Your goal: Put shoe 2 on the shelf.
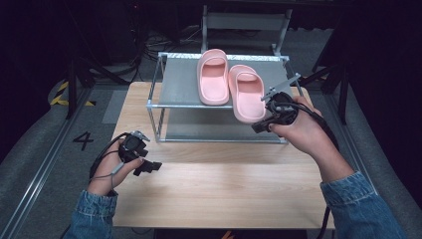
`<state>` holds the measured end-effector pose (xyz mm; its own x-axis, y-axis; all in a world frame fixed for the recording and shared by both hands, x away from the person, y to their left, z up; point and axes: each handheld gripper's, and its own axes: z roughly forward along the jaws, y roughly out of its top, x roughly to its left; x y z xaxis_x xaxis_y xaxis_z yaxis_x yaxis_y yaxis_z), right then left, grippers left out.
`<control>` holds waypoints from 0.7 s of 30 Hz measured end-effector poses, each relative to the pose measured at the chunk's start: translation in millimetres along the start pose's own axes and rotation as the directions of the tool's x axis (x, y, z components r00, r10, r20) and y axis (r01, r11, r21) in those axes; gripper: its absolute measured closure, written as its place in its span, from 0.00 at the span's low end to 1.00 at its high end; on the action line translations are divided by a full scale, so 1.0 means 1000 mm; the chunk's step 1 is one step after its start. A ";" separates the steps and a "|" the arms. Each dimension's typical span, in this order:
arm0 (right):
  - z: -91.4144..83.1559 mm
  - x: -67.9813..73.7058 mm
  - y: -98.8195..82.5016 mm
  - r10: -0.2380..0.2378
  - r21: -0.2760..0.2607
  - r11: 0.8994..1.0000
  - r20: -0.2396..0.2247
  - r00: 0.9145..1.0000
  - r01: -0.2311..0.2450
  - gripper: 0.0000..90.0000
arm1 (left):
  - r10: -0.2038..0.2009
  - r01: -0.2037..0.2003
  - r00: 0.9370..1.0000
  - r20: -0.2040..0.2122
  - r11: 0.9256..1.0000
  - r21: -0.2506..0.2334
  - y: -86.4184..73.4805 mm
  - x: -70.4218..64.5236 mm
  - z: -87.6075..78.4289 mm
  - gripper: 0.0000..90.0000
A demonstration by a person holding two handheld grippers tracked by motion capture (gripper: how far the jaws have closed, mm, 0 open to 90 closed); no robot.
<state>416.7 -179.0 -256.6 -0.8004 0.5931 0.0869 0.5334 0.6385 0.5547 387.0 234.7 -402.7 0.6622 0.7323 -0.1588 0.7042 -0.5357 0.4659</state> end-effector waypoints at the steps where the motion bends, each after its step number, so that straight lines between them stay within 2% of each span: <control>1: 0.001 -0.001 0.002 0.001 -0.002 1.000 0.000 1.000 -0.001 1.00 | 0.002 -0.002 1.000 0.001 1.000 0.003 0.000 0.000 0.000 0.26; 14: 0.015 -0.014 0.022 0.010 -0.002 1.000 0.006 1.000 -0.010 1.00 | 0.001 -0.001 1.000 0.004 1.000 0.001 -0.001 0.001 0.000 0.26; 21: 0.024 -0.025 0.033 0.024 0.027 0.999 0.022 0.999 -0.024 1.00 | -0.003 0.003 1.000 0.005 1.000 0.004 -0.003 0.002 0.000 0.26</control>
<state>460.6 -161.2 -260.4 -0.7815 0.6185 0.0821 0.5597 0.6368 0.5303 386.5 237.8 -404.4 0.6617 0.7314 -0.1648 0.7069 -0.5353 0.4624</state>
